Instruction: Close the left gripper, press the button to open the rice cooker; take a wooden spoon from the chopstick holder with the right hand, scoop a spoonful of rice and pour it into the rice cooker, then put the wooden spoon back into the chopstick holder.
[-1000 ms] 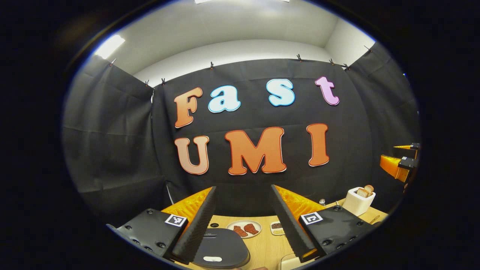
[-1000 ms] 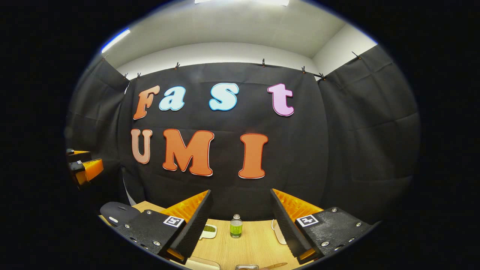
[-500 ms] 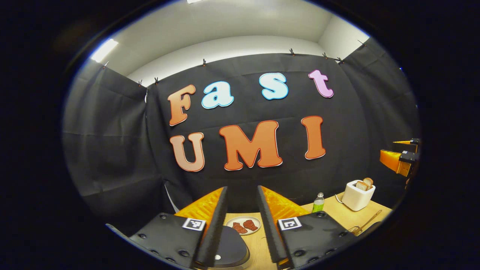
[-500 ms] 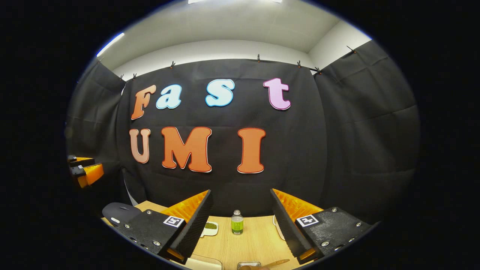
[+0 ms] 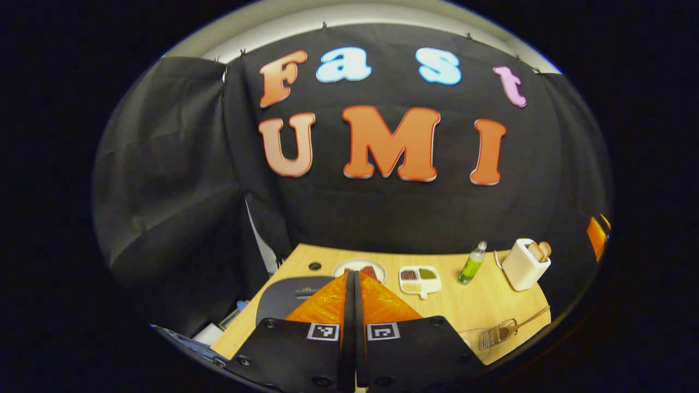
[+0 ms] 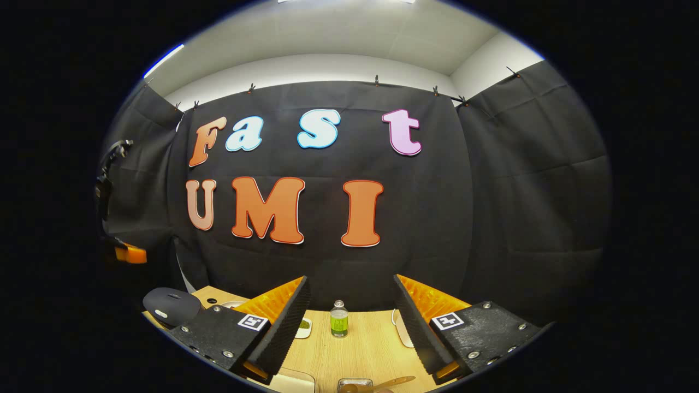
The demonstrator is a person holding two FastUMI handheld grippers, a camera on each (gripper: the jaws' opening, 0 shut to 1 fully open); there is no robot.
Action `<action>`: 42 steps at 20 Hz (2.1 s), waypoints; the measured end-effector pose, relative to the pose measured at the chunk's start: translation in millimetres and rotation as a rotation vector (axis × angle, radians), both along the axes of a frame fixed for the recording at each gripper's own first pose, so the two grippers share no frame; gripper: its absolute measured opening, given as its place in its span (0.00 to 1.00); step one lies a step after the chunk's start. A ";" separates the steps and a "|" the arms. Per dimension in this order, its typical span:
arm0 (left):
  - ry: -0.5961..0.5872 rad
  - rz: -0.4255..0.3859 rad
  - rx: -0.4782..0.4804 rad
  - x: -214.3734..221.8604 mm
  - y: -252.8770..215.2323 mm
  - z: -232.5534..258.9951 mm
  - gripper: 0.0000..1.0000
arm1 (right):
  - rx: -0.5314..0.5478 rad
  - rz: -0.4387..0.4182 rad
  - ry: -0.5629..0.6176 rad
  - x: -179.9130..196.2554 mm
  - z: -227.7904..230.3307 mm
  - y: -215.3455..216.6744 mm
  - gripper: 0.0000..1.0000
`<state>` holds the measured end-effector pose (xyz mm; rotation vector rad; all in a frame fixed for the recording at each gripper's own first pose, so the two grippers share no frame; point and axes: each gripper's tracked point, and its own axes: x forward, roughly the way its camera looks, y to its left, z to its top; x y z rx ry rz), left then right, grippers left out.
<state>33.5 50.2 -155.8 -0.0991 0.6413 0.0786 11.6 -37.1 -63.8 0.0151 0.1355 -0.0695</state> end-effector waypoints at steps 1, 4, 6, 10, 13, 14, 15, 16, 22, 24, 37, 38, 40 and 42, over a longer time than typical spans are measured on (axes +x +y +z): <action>0.098 0.001 -0.028 -6.6 1.5 -20.0 0.05 | 0.003 0.004 0.007 1.0 -2.5 0.1 0.94; 0.278 0.012 -0.033 -14.1 19.1 -62.9 0.05 | -0.001 0.005 0.026 1.9 -10.2 -4.0 0.93; 0.376 0.046 -0.070 -21.6 29.0 -87.8 0.05 | -0.001 0.000 0.043 -0.2 -17.4 -6.4 0.94; 0.536 0.133 -0.160 -35.5 53.4 -120.5 0.05 | -0.017 -0.013 0.071 -2.8 -28.1 -13.3 0.94; 0.616 0.144 -0.207 -43.4 55.1 -136.8 0.05 | -0.023 -0.015 0.087 -3.3 -32.0 -14.8 0.94; 0.628 0.145 -0.216 -43.5 55.2 -141.5 0.05 | -0.026 -0.014 0.093 -3.1 -34.5 -15.0 0.94; 0.633 0.140 -0.227 -43.6 54.1 -148.3 0.05 | -0.028 -0.012 0.099 -3.1 -36.2 -14.5 0.94; 0.659 0.154 -0.237 -48.6 55.8 -155.9 0.05 | -0.026 -0.006 0.109 -2.9 -38.2 -12.0 0.94; 0.659 0.165 -0.252 -54.2 54.5 -164.8 0.06 | -0.038 0.023 0.159 -2.0 -53.6 1.6 0.94; 0.628 0.153 -0.219 -56.1 53.8 -163.8 0.06 | -0.024 0.046 0.158 0.1 -54.1 12.5 0.94; -0.112 0.202 0.218 -12.3 68.5 -51.7 0.05 | 0.004 0.068 0.236 1.8 -84.1 19.8 0.94; -0.163 0.210 0.242 -4.0 71.5 -32.8 0.05 | 0.007 0.066 0.238 1.1 -84.9 19.3 0.94; -0.270 0.214 0.272 -4.7 70.6 1.1 0.06 | 0.007 0.059 0.243 -0.6 -89.3 16.8 0.94; -0.321 0.176 0.253 -0.1 56.6 16.6 0.02 | 0.004 0.051 0.256 -3.7 -95.8 14.2 0.94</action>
